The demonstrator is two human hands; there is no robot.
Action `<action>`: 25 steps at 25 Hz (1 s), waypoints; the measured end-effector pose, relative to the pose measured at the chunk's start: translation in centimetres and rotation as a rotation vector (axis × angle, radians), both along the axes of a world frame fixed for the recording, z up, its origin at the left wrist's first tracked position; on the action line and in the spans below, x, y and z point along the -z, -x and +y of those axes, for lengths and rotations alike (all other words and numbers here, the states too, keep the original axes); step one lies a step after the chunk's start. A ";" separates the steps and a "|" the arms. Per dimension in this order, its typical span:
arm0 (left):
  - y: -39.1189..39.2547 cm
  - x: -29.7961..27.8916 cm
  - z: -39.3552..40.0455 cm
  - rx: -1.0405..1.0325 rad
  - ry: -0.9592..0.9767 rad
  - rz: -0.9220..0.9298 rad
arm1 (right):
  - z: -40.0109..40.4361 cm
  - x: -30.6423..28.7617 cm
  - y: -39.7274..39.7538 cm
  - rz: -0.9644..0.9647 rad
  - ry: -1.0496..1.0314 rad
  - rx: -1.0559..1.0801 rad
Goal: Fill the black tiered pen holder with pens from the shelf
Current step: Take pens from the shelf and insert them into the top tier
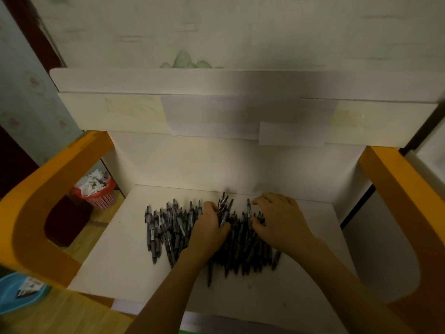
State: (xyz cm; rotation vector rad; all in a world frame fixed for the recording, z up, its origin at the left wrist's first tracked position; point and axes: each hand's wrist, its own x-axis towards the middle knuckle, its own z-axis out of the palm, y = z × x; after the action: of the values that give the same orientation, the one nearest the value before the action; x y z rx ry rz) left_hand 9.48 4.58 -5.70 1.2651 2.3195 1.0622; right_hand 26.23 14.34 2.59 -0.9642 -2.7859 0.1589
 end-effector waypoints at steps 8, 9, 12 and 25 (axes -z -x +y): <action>0.0 -0.4 -0.7 0.044 -0.055 -0.029 | -0.3 -0.2 0.0 -0.004 0.011 -0.002; 0.1 -0.5 -0.8 0.037 -0.060 -0.038 | -0.3 -0.3 -0.1 -0.004 0.013 0.000; 0.1 -0.9 -1.1 0.027 -0.092 -0.089 | -0.5 -0.6 -0.2 0.007 0.012 0.007; 1.7 -4.2 -1.6 -0.024 -0.223 -0.158 | -1.3 -3.0 -0.5 0.053 -0.034 0.068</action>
State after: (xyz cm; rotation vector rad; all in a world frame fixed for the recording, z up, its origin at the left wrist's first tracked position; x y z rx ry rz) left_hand 7.82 2.94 -1.46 1.1831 2.1507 1.4080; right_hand 26.74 13.09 5.58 -1.0297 -2.6951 0.1249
